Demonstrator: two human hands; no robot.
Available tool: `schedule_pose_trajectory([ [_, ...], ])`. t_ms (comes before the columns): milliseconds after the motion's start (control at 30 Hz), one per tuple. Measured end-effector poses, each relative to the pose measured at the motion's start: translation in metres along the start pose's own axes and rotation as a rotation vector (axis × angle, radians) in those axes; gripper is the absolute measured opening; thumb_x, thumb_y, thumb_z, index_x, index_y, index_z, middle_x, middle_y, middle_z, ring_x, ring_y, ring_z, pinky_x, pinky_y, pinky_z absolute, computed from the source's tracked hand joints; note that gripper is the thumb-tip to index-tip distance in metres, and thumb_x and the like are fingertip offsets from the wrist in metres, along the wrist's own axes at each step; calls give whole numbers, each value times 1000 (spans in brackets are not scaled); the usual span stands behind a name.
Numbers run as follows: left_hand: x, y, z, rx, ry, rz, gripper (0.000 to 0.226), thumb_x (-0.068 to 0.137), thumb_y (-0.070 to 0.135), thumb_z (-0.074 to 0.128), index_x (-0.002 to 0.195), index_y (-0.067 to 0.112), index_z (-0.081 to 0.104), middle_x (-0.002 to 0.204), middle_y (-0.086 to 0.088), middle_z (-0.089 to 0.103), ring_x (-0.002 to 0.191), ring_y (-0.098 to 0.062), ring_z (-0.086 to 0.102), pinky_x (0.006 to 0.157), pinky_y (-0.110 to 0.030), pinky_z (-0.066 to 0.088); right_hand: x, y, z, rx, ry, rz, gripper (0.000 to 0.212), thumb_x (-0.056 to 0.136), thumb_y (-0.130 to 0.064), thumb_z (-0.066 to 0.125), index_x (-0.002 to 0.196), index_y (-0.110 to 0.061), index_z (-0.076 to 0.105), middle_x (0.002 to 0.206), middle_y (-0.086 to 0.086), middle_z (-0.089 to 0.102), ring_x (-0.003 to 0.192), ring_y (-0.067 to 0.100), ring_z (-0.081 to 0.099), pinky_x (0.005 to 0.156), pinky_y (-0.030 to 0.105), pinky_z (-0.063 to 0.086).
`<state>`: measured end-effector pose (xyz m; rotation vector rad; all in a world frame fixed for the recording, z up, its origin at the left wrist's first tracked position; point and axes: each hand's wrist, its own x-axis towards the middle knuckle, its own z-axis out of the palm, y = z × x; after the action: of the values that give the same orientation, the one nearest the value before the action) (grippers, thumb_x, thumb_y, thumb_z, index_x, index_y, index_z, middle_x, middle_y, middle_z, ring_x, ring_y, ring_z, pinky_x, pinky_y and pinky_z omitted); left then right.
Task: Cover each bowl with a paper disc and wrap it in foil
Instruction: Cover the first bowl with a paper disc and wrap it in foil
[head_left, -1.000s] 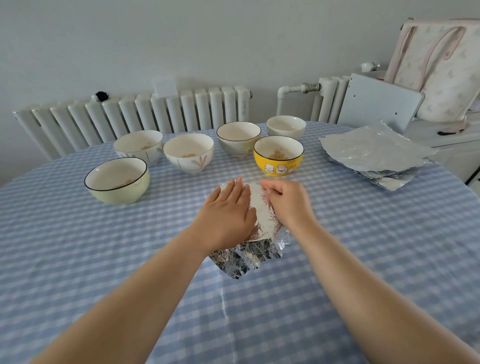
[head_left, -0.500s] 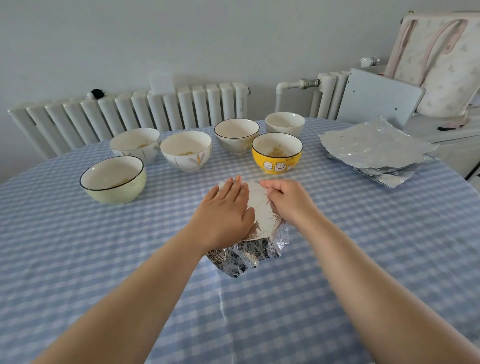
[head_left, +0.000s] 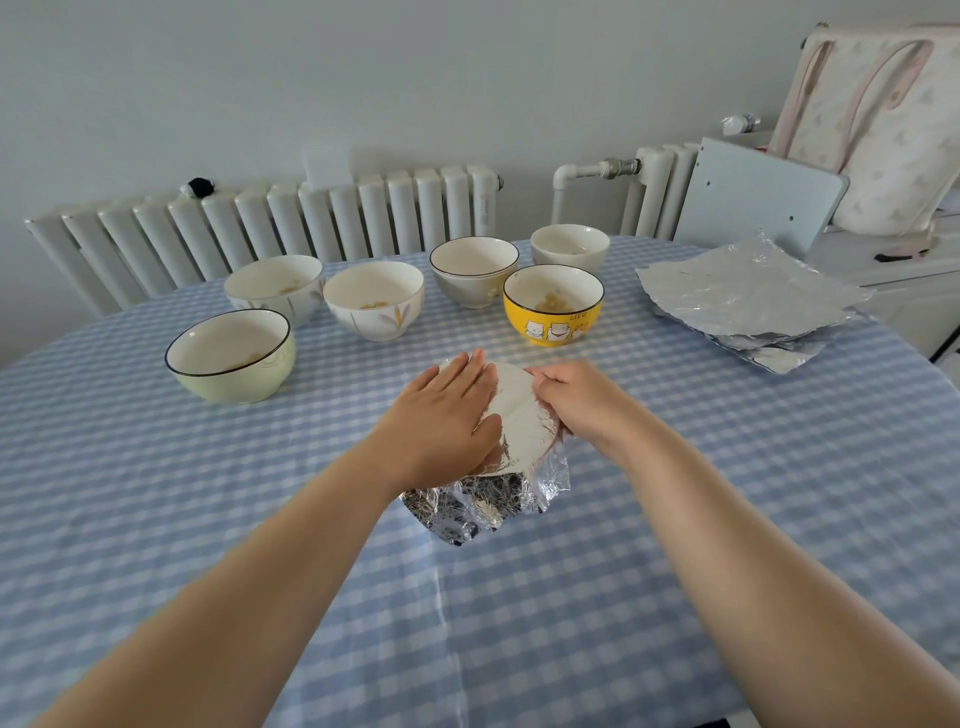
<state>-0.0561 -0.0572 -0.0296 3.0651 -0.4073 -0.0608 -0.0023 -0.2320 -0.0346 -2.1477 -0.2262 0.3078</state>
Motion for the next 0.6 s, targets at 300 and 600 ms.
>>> schedule_pose_trajectory([
  [300,1,-1,-1,24,-9,18,60,106,39,18,158,17,1,165,0,-10,151,-11,-9,123,-34,-4,-11,8,0,355,-81,87,33,105,-23,43,85,-9,64,76,4,63,64,12,56,61,22,40],
  [600,1,-1,-1,32,-11,30,77,88,50,5,158,18,3,166,-1,-7,152,-12,-7,123,-34,-2,-15,10,0,401,332,-80,18,91,-33,67,88,-18,77,87,12,75,83,25,71,84,42,55],
])
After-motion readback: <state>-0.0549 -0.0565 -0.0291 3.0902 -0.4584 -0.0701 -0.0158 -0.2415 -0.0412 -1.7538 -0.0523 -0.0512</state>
